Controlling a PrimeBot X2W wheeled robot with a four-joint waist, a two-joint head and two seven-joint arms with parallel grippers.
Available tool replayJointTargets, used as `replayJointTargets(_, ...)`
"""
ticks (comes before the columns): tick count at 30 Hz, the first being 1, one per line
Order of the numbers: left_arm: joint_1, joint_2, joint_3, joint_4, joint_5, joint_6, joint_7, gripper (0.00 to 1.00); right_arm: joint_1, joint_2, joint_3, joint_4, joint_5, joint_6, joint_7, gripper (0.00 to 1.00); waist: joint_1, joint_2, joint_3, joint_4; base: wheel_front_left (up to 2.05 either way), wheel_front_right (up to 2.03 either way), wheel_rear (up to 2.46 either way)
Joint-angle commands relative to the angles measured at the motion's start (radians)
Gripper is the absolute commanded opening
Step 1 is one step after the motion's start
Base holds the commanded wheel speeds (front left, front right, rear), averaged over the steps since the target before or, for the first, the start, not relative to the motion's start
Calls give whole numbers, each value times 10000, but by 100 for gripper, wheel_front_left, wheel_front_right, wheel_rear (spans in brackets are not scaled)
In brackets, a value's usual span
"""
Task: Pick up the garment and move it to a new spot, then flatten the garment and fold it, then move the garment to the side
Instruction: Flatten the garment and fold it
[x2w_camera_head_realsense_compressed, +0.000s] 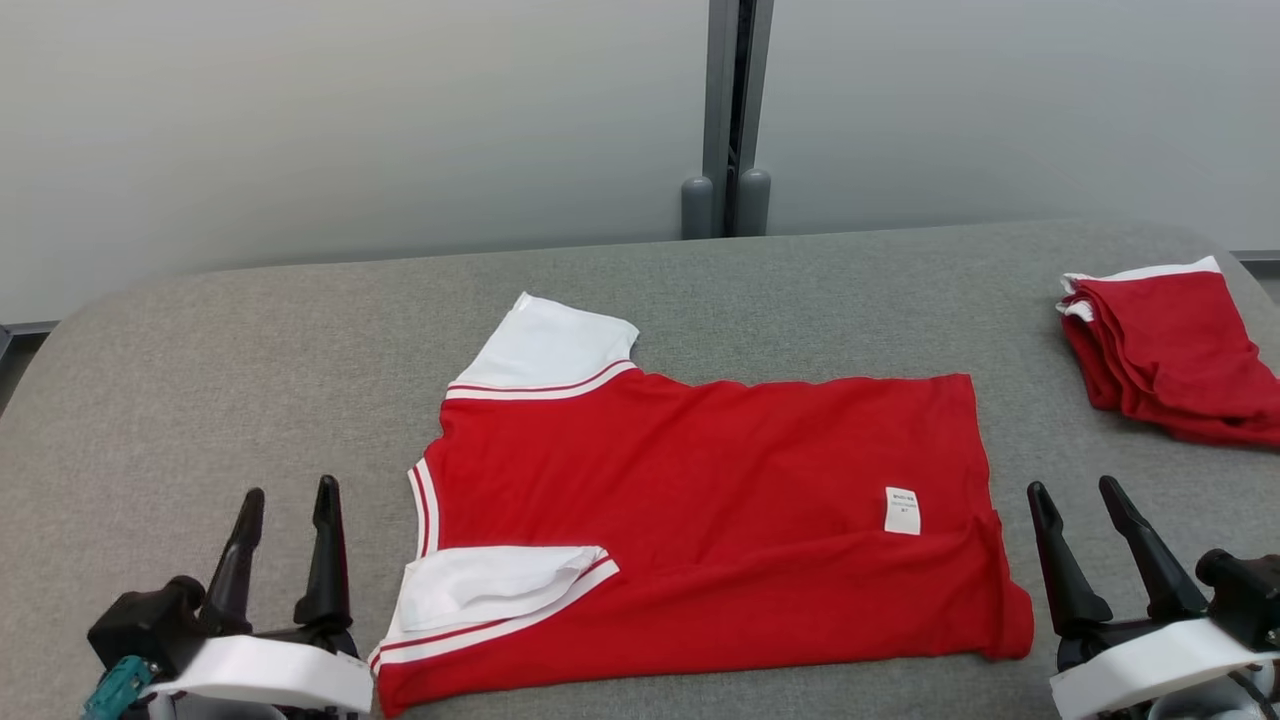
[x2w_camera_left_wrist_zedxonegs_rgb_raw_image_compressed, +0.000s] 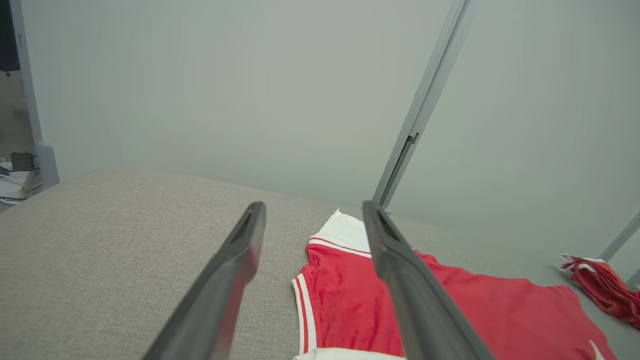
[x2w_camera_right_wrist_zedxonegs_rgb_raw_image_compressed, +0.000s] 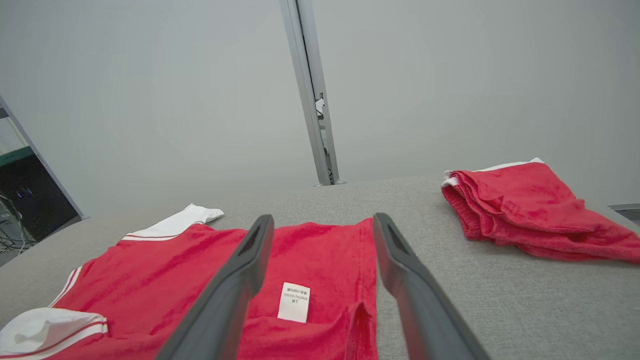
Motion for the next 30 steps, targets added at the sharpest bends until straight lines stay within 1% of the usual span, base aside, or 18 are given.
replayJointTargets(1, -125, 27, 109, -32, 233, 32, -38, 100, -91, -11, -78, -79, -165, 2, -121, 100, 0, 0, -8, -36, 0, 0, 0)
replayJointTargets(4, -90, -9, 383, -78, 975, 111, -39, 100, -22, 172, -132, -199, -497, 2, -206, 100, 0, 0, -33, -128, 0, 0, 0)
replayJointTargets(9, 195, -40, 630, -163, 1630, 193, -39, 100, 114, 406, -338, -294, -789, 2, -260, 100, 0, 0, -36, -192, 0, 0, 0)
replayJointTargets(13, 370, -117, 820, -267, 1800, 117, -39, 100, 196, 503, -408, -351, -886, 2, -271, 100, 0, 0, -41, -201, 0, 0, 0)
replayJointTargets(21, 968, -212, 1061, -484, 2160, -218, -40, 100, 395, 699, -511, -419, -968, 2, -282, 100, 0, 0, -43, -147, 0, 0, 0)
replayJointTargets(30, 1324, -492, 1221, -410, 2365, -273, -40, 100, 679, 857, -592, -307, -919, 2, -282, 100, 0, 0, -41, 9, 0, 0, 0)
